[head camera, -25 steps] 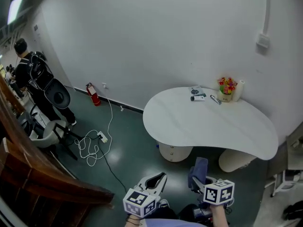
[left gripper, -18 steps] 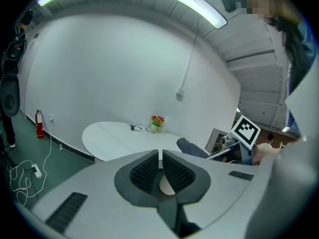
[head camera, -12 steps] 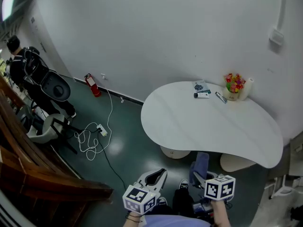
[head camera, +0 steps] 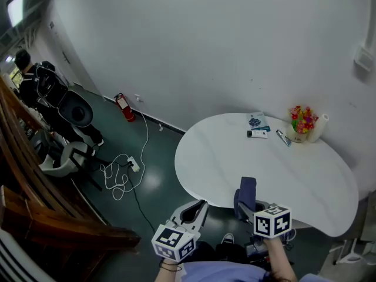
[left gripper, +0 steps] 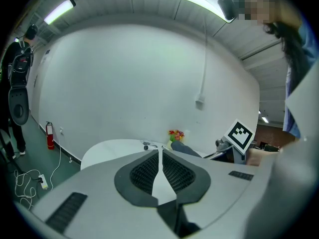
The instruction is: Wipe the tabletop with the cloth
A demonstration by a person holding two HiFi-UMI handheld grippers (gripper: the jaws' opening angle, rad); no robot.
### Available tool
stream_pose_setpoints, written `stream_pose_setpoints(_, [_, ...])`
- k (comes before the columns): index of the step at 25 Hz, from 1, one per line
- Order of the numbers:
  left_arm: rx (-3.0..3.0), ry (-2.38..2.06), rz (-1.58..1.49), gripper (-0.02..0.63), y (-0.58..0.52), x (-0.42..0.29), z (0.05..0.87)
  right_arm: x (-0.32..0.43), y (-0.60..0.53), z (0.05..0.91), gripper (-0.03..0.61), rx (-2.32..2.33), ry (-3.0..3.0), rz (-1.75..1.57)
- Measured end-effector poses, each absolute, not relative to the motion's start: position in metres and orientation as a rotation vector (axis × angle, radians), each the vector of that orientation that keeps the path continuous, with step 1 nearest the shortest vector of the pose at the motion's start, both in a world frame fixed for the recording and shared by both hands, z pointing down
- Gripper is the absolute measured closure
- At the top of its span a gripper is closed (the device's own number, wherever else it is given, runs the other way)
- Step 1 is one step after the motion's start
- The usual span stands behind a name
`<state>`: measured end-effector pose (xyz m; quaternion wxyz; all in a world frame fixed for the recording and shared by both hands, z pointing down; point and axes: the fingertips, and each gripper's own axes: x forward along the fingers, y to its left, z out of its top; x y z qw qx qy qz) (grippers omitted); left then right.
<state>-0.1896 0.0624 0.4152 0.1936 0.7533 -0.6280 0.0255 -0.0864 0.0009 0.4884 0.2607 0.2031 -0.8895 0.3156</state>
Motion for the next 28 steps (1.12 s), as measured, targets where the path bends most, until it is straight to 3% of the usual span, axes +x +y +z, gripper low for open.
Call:
stream_pose_setpoints(14, [2.065,-1.745,0.19,0.594,0.002,-0.241,0.436,-0.184,-0.098,0.481,0.517,0.483,-2.472,0.851])
stream_pose_setpoints(28, [2.09,-1.66,0.257,0.594,-0.049,-0.368,0.465,-0.353,-0.136,0.513,0.517,0.381,-2.406,0.846])
